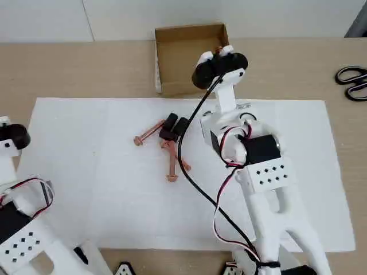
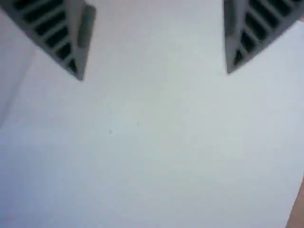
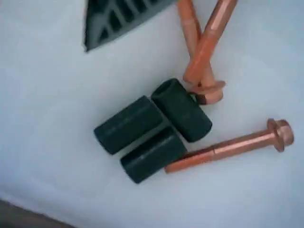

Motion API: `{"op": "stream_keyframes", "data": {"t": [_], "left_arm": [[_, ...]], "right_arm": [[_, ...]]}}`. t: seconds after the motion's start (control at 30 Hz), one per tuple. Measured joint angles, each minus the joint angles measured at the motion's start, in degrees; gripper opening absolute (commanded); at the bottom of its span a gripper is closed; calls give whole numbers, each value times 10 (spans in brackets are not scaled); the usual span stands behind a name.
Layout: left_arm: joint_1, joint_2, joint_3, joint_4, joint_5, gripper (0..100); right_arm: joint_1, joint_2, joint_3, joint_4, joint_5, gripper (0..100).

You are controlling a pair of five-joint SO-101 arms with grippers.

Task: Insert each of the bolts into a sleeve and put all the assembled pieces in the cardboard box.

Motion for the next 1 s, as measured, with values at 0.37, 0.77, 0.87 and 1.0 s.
{"op": "stream_keyframes", "data": {"t": [0.37,0.77,0.87,1.0], "left_arm": [[0,0,0,16,0,182],[0,0,0,16,0,182],[0,0,0,16,0,182],[0,0,0,16,0,182]], "right_arm": [[-5,156,31,-118,-61,207],[-5,169,29,-126,-191,204],[-5,190,28,-158,-270,204],[-5,235,28,-191,-350,204]]}}
